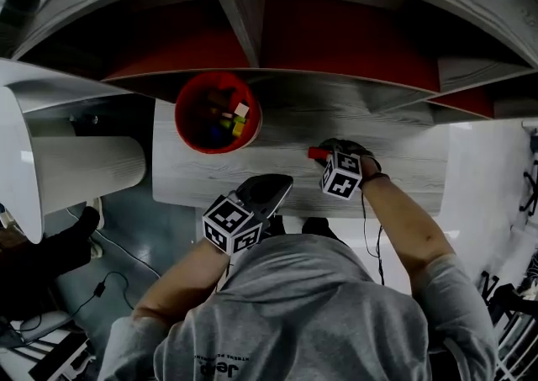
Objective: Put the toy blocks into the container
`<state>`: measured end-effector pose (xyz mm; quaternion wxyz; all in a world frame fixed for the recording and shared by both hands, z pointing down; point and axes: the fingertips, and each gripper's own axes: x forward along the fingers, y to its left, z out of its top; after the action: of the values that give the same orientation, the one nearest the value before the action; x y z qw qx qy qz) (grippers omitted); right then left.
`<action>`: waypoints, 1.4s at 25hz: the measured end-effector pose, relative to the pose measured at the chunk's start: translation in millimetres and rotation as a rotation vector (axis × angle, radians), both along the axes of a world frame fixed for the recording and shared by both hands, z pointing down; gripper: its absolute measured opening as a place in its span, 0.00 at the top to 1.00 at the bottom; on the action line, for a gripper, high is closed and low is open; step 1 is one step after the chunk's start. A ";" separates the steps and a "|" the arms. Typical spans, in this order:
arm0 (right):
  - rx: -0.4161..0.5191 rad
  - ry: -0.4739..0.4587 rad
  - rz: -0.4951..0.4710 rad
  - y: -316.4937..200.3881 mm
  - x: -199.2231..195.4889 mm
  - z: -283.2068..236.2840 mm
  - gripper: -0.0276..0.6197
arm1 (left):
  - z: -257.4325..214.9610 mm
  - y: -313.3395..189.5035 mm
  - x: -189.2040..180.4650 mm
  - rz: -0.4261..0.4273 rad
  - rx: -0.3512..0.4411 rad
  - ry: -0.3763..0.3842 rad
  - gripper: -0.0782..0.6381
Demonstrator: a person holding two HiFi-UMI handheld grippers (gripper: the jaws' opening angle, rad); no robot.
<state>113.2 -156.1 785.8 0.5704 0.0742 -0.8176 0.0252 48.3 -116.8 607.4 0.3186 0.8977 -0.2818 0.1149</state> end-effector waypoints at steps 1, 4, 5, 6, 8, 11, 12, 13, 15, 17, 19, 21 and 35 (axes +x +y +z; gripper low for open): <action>-0.001 -0.009 0.013 -1.3 0.0 -2.6 0.71 | -0.1 1.0 0.1 -0.003 0.000 0.001 0.88; 0.002 -0.067 0.077 -7.4 -1.8 -24.3 0.71 | -7.2 1.3 -0.1 -0.009 0.012 0.011 0.88; 0.007 -0.087 0.095 -10.1 -2.7 -34.7 0.71 | -11.8 0.1 -1.0 -0.010 0.022 0.014 0.88; 0.016 -0.105 0.111 -13.5 -3.8 -46.2 0.71 | -17.3 -2.0 -2.6 -0.012 0.035 0.017 0.88; 0.040 -0.134 0.136 -21.8 -6.6 -71.4 0.71 | -30.7 -8.3 -7.4 -0.016 0.067 0.021 0.88; 0.080 -0.173 0.162 -31.7 -15.1 -111.5 0.71 | -54.9 -16.2 -19.1 -0.024 0.110 0.028 0.88; 0.094 -0.186 0.169 -34.5 -19.6 -125.5 0.71 | -63.8 -18.2 -24.4 -0.028 0.124 0.031 0.88; 0.109 -0.200 0.176 -38.0 -24.8 -139.8 0.71 | -72.8 -20.6 -30.4 -0.032 0.137 0.034 0.88; 0.140 -0.230 0.187 -46.1 -37.6 -168.5 0.71 | -90.3 -26.1 -44.2 -0.042 0.167 0.040 0.88; 0.166 -0.258 0.196 -52.3 -52.7 -195.5 0.71 | -105.2 -30.2 -59.8 -0.053 0.193 0.039 0.88; 0.187 -0.284 0.199 -57.2 -69.8 -220.1 0.71 | -117.9 -33.3 -76.6 -0.064 0.214 0.034 0.88; 0.204 -0.305 0.195 -61.9 -87.8 -240.8 0.71 | -129.5 -36.6 -93.9 -0.076 0.235 0.035 0.88; 0.254 -0.294 0.078 -72.3 -199.4 -292.7 0.71 | -167.3 -44.0 -199.5 -0.189 0.319 0.047 0.88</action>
<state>-86.2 -228.4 493.1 0.4296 0.1726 -0.8852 -0.0453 -151.2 -160.8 440.1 0.1882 0.9089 -0.3718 0.0172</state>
